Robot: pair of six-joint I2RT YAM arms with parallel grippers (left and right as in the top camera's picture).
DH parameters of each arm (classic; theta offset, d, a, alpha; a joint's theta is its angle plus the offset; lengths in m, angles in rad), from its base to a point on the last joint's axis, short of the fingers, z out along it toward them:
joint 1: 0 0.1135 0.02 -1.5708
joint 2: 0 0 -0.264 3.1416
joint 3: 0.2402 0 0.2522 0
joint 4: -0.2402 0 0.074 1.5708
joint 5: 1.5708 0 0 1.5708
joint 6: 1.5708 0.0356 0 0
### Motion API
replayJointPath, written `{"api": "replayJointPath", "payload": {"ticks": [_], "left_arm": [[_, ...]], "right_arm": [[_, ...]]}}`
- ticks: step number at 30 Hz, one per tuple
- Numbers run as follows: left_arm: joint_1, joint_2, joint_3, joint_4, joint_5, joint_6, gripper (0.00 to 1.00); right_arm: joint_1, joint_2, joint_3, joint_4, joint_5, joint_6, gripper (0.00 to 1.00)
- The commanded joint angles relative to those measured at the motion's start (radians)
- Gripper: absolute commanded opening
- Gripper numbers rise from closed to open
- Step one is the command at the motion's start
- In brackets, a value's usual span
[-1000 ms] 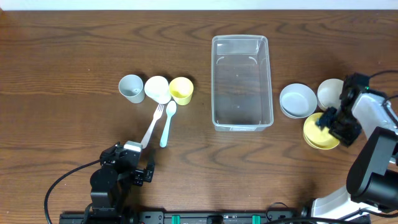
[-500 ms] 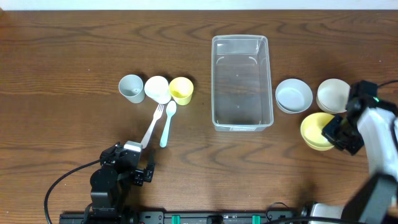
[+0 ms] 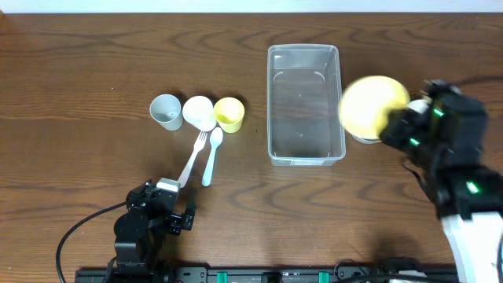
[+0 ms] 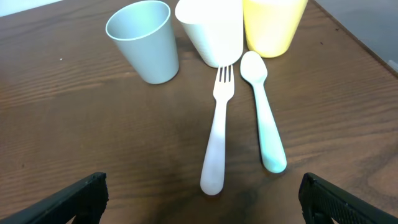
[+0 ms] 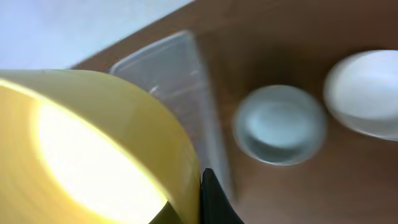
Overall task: Pack container
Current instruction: 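Carry the yellow bowl into the container and release it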
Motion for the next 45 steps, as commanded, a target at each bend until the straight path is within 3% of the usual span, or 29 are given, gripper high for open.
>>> {"api": "replayJointPath", "payload": {"ticks": [1,10,14,19,24,25,29,30,37,45], "left_arm": [[0.005,-0.006,-0.011,0.002,0.003,-0.016,0.98],[0.005,-0.006,-0.011,0.002,0.003,-0.016,0.98],[0.005,-0.006,-0.011,0.003,0.003,-0.016,0.98],[0.005,-0.006,-0.011,0.002,0.003,-0.016,0.98],[0.005,-0.006,-0.011,0.002,0.003,-0.016,0.98],[0.005,-0.006,-0.011,0.002,0.003,-0.016,0.98],[0.005,-0.006,-0.011,0.002,0.003,-0.016,0.98],[0.005,-0.006,-0.011,0.002,0.003,-0.016,0.98],[0.005,-0.006,-0.011,0.002,0.003,-0.016,0.98],[0.005,-0.006,-0.011,0.003,0.003,-0.016,0.98]], "right_arm": [[0.074,0.204,0.082,0.026,0.022,-0.01,0.01],[0.127,0.808,0.645,-0.132,0.004,-0.079,0.01],[0.145,0.962,0.745,-0.155,-0.024,-0.081,0.01],[0.148,1.072,0.748,-0.092,-0.023,-0.092,0.04],[0.148,1.116,0.748,-0.048,-0.024,-0.097,0.08],[0.148,1.116,0.748,-0.035,-0.024,-0.098,0.13],[0.148,1.096,0.771,-0.026,-0.038,-0.146,0.53],[0.148,1.084,0.78,-0.035,-0.047,-0.166,0.55],[0.09,0.892,0.872,-0.235,-0.017,-0.201,0.53],[-0.204,0.769,0.868,-0.478,0.146,-0.178,0.56]]}}
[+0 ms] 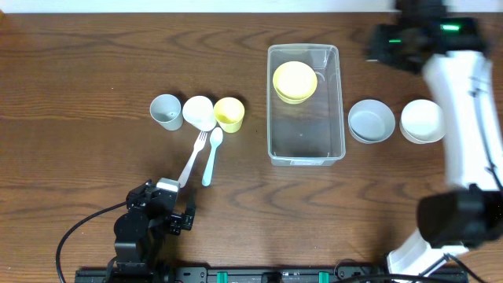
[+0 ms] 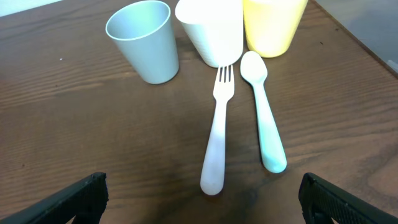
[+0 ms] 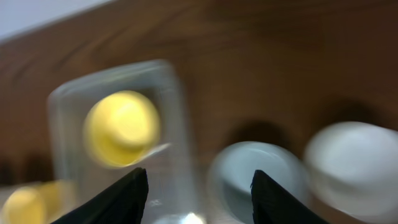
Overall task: Pack container
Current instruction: 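Carry the yellow bowl into the container and release it, then grasp the white bowl rim with the right gripper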
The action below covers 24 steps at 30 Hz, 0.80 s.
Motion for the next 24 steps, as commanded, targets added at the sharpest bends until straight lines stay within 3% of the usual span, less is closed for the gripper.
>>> {"api": "replayJointPath", "payload": {"ticks": [1,10,18,24], "left_arm": [[0.005,-0.006,-0.011,0.002,0.003,-0.016,0.98],[0.005,-0.006,-0.011,0.002,0.003,-0.016,0.98],[0.005,-0.006,-0.011,0.002,0.003,-0.016,0.98],[0.005,-0.006,-0.011,0.002,0.003,-0.016,0.98]], "right_arm": [[-0.151,0.021,-0.024,-0.056,0.096,0.001,0.56],[-0.394,0.091,-0.291,-0.013,0.076,0.03,0.58],[-0.425,0.11,-0.475,0.129,0.068,0.03,0.62],[-0.425,0.11,-0.578,0.236,0.077,0.031,0.56]]}}
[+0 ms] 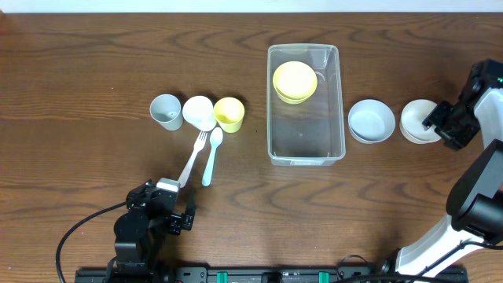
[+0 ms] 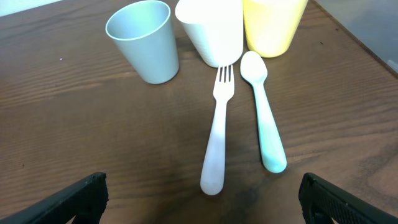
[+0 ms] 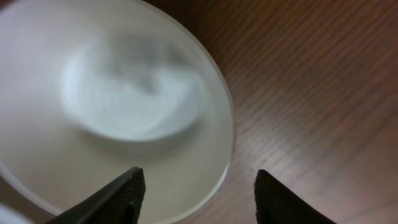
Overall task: Pack container
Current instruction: 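Grasp the white bowl rim with the right gripper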
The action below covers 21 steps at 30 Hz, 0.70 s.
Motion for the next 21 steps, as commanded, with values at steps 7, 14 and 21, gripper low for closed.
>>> {"api": "replayJointPath", "payload": {"ticks": [7,14,21], "left_arm": [[0.005,-0.006,-0.011,0.002,0.003,-0.016,0.98],[0.005,-0.006,-0.011,0.002,0.003,-0.016,0.98],[0.005,-0.006,-0.011,0.002,0.003,-0.016,0.98]], "right_arm": [[-0.003,-0.009,-0.12,0.107,0.052,0.051,0.12],[-0.003,-0.109,-0.08,0.06,0.059,0.082,0.01],[0.098,-0.39,-0.005,0.069,-0.168,0.095,0.01]]}}
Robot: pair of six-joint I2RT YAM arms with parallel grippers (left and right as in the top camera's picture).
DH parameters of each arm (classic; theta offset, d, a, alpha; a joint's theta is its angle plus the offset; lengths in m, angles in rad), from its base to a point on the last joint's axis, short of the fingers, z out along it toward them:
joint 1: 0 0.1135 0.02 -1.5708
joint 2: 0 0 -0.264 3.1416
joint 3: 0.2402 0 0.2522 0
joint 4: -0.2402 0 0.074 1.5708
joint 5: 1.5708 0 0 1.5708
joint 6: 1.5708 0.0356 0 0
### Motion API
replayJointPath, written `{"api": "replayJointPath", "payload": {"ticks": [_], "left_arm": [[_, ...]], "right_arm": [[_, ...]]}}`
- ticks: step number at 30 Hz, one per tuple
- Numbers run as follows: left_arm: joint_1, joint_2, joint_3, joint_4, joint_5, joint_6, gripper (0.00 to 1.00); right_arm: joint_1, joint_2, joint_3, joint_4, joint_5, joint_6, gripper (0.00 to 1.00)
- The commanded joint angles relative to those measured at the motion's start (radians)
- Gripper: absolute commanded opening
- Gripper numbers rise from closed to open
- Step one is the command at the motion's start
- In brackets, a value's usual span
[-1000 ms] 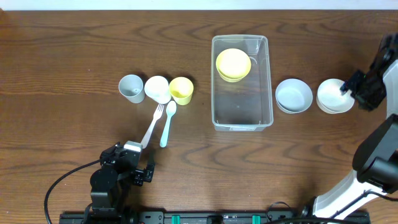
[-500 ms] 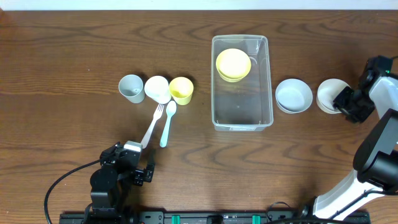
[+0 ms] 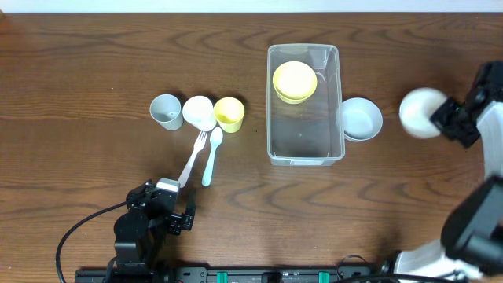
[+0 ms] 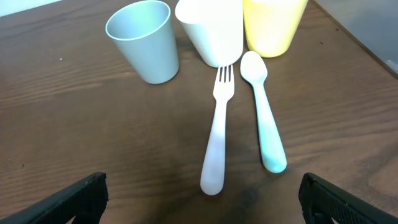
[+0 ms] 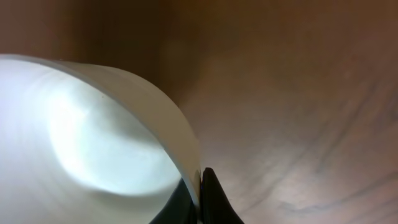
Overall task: Pack container
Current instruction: 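Grasp the white bowl rim with the right gripper, then place the white bowl onto the yellow bowl in the container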
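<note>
The clear plastic container (image 3: 305, 106) stands mid-table with a yellow bowl (image 3: 295, 81) in its far end. A grey-blue bowl (image 3: 361, 119) rests against the container's right wall. My right gripper (image 5: 198, 199) is shut on the rim of the white bowl (image 3: 421, 112), held at the far right. That bowl (image 5: 93, 143) fills the left of the right wrist view. My left gripper (image 4: 199, 199) is open near the front edge, below a white fork (image 4: 217, 130) and a pale blue spoon (image 4: 264, 118).
Three cups stand left of the container: grey-blue (image 3: 165, 110), white (image 3: 198, 112) and yellow (image 3: 229, 114). The fork (image 3: 192, 156) and spoon (image 3: 211, 156) lie just in front of them. Dark wood table (image 3: 78, 173) all round.
My right gripper was open over the white bowl; now it is shut on its rim and the bowl is tilted up. The grey-blue bowl has shifted left against the container.
My right gripper held the yellow bowl beside the container. Then the yellow bowl lay inside the container and the gripper was open, far back. Then it was open at the white bowl, which it now grips. The left arm never moved.
</note>
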Motion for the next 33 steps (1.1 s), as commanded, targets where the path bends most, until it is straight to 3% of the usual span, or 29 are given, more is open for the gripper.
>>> {"api": "replayJointPath", "payload": {"ticks": [1,7,12,21,27,28,29,30,33], "left_arm": [[0.005,-0.006,-0.011,0.003,0.003,-0.016,0.98],[0.005,-0.006,-0.011,0.002,0.003,-0.016,0.98],[0.005,-0.006,-0.011,0.002,0.003,-0.016,0.98],[0.005,-0.006,-0.011,0.002,0.003,-0.016,0.98],[0.005,-0.006,-0.011,0.002,0.003,-0.016,0.98],[0.005,-0.006,-0.011,0.002,0.003,-0.016,0.98],[0.005,-0.006,-0.011,0.002,0.003,-0.016,0.98],[0.005,-0.006,-0.011,0.002,0.003,-0.016,0.98],[0.005,-0.006,-0.011,0.002,0.003,-0.016,0.98]], "right_arm": [[0.107,-0.178,0.075,0.015,-0.166,0.011,0.01],[0.423,-0.247,0.082,0.095,-0.166,-0.032,0.01],[0.63,-0.092,0.086,0.23,0.089,-0.084,0.02],[0.655,0.308,0.315,0.248,-0.092,-0.098,0.01],[0.647,0.399,0.407,0.203,-0.129,-0.094,0.03],[0.647,0.399,0.407,0.193,-0.132,-0.095,0.16],[0.647,0.399,0.408,0.181,-0.132,-0.096,0.4],[0.647,0.394,0.412,0.157,-0.132,-0.103,0.52],[0.638,0.357,0.451,0.066,-0.123,-0.139,0.58]]}}
